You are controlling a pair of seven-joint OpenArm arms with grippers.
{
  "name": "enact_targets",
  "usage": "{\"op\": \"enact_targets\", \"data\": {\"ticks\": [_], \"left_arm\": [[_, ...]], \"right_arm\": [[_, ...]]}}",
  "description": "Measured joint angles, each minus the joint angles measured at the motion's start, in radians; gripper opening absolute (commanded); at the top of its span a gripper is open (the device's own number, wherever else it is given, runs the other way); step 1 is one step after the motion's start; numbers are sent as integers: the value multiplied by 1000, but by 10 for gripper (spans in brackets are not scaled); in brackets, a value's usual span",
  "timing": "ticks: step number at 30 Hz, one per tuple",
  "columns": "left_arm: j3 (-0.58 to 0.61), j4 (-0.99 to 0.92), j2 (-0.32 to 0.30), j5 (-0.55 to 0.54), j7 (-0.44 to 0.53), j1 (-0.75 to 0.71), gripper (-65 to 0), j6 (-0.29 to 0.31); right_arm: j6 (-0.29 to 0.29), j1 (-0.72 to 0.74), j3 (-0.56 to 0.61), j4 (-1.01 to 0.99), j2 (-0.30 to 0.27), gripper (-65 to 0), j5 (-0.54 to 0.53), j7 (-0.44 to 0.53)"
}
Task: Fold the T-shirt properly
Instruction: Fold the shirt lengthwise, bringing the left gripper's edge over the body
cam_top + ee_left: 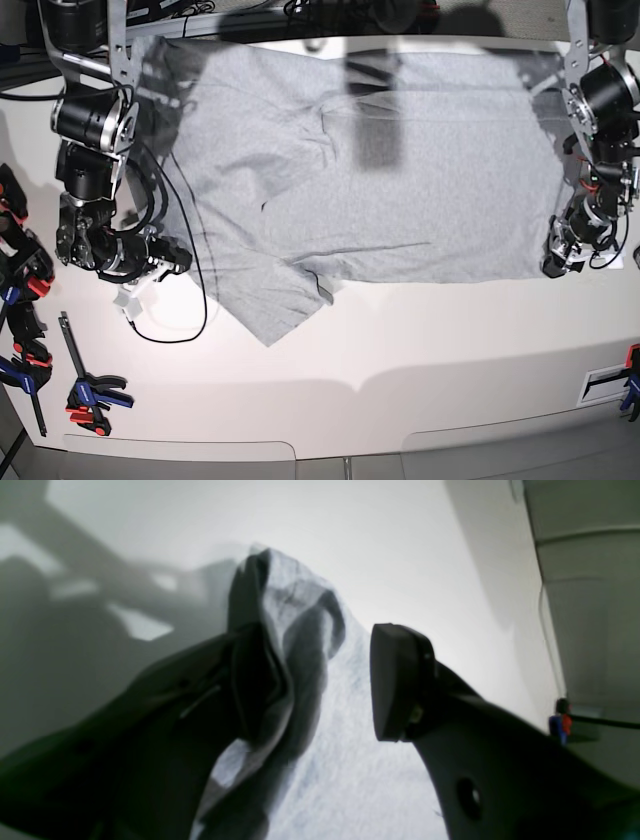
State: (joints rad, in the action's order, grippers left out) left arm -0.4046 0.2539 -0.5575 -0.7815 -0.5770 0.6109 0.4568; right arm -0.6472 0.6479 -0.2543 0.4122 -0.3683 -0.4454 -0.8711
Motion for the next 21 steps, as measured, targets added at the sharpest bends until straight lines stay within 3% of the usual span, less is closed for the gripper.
{"op": "enact_targets", "data": {"ticks": [3,6,12,15,18,21], "left_arm": [[1,0,0,1,-6,8,-449,-1],[1,-2,-2,10,-6,7,-650,-4],[1,-3,-5,7,9,7,-650,1],[1,-4,-19,-58,-24,5,-650,121],[3,-3,-49,-162,-80,7,-650,179],[3,-3,-81,-185,-102,7,-650,189]], "right_arm": [[0,0,0,0,0,-650,0,0],[0,0,0,0,0,-650,0,0],[0,0,0,0,0,-650,-1,2],[-1,-6,0,14,0,-650,-38,-7],[-8,-18,-2,41,0,-650,-73,-37],[-27,-19,-5,74,-2,-650,-117,-93]]}}
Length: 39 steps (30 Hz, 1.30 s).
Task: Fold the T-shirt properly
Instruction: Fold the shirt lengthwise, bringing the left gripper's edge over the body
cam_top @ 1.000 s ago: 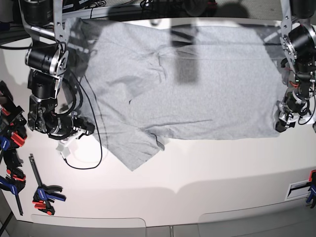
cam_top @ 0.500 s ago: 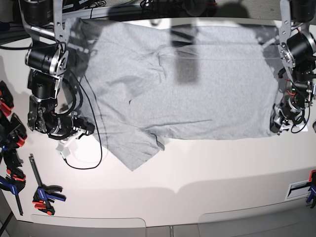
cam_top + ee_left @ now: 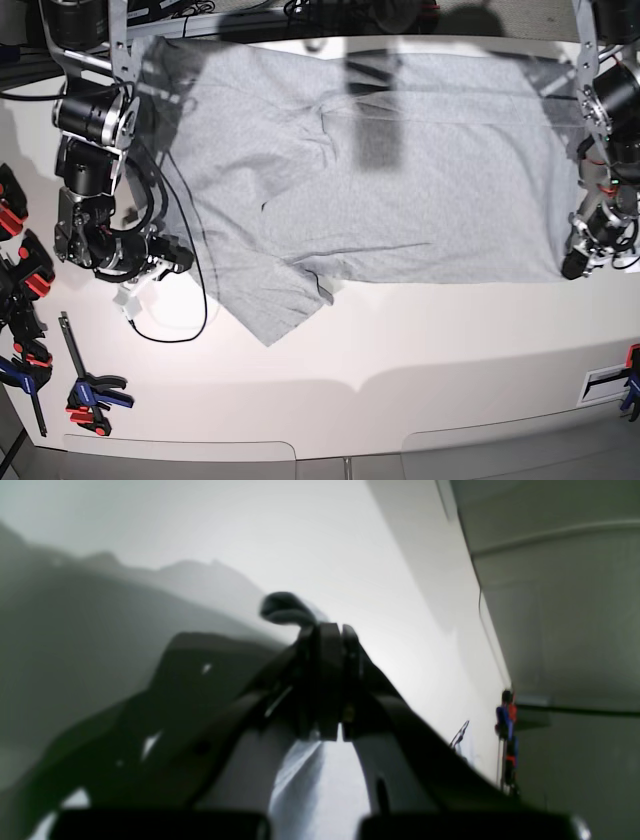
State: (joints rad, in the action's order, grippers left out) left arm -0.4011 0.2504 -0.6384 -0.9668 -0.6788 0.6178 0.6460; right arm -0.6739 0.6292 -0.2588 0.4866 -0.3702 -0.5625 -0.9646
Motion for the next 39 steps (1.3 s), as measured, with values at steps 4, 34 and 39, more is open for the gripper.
{"op": "enact_targets", "data": {"ticks": [4,34,39], "left_arm": [[0,0,-34,-52,-66,0,-650,23],[1,60,-117,-370,-396,-76,-650,40],[1,216,-136,-384,-413,-168,-650,42]], "right_arm": [[-8,2,0,32,0,-650,-84,-98],[-15,-507,-66,863,-37,-650,-462,-394],[-15,-633,-182,981,-17,-650,-513,-393]]}}
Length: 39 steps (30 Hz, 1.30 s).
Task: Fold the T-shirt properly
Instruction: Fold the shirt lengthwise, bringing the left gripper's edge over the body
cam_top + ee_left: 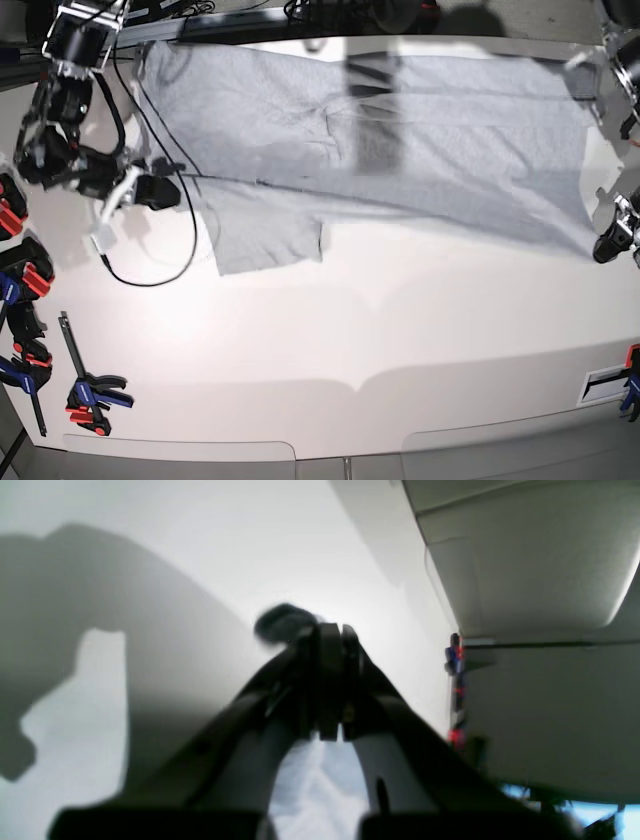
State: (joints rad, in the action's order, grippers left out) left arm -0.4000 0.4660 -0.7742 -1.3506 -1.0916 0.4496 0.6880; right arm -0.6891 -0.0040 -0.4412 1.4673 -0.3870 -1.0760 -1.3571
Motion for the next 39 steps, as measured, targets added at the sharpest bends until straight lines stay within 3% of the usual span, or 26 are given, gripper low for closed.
{"op": "enact_targets", "data": {"ticks": [8,14,22,32,39], "left_arm": [[1,213,3,-45,-69,-140,-650,2],[1,238,-3,-45,-86,-228,-650,1],[2,239,-74,-60,-93,-247,-650,2],[2,239,-105,-86,-203,-281,-650,2],[2,239,-153,-109,-308,-317,-650,2]], "right_arm": [[0,-177,-111,169,84,-650,-2,13],[0,-261,-132,213,86,-650,1,12],[0,-262,-232,215,86,-650,77,39],[0,-271,-243,215,92,-650,86,25],[0,-271,-243,215,94,-650,159,31]]}}
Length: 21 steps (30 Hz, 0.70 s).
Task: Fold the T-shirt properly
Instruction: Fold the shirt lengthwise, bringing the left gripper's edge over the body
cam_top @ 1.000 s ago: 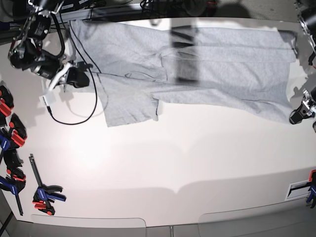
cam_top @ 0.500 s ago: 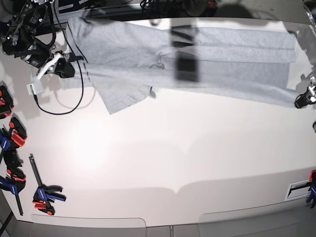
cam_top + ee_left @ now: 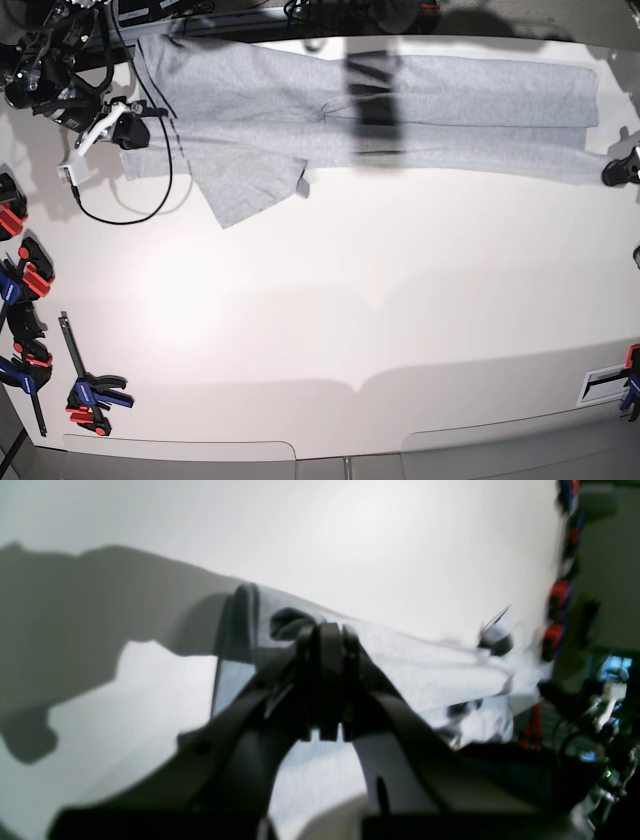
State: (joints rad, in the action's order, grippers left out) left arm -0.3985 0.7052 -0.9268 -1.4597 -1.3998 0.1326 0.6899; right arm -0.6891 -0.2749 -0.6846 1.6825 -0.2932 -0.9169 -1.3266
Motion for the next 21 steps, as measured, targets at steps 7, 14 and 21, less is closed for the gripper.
{"op": "enact_targets", "data": {"ticks": [7,14,21], "left_arm": [[0,2,1,-2,-11,-2,-650,0],[0,2,-2,-3,-11,-24,-650,0],[0,2,-16,-3,-8,-81,-650,1]], "right_arm": [[0,0,0,0,3,-650,6,2],[0,0,0,0,6,-650,101,3],[0,0,0,0,6,-650,103,6]]}}
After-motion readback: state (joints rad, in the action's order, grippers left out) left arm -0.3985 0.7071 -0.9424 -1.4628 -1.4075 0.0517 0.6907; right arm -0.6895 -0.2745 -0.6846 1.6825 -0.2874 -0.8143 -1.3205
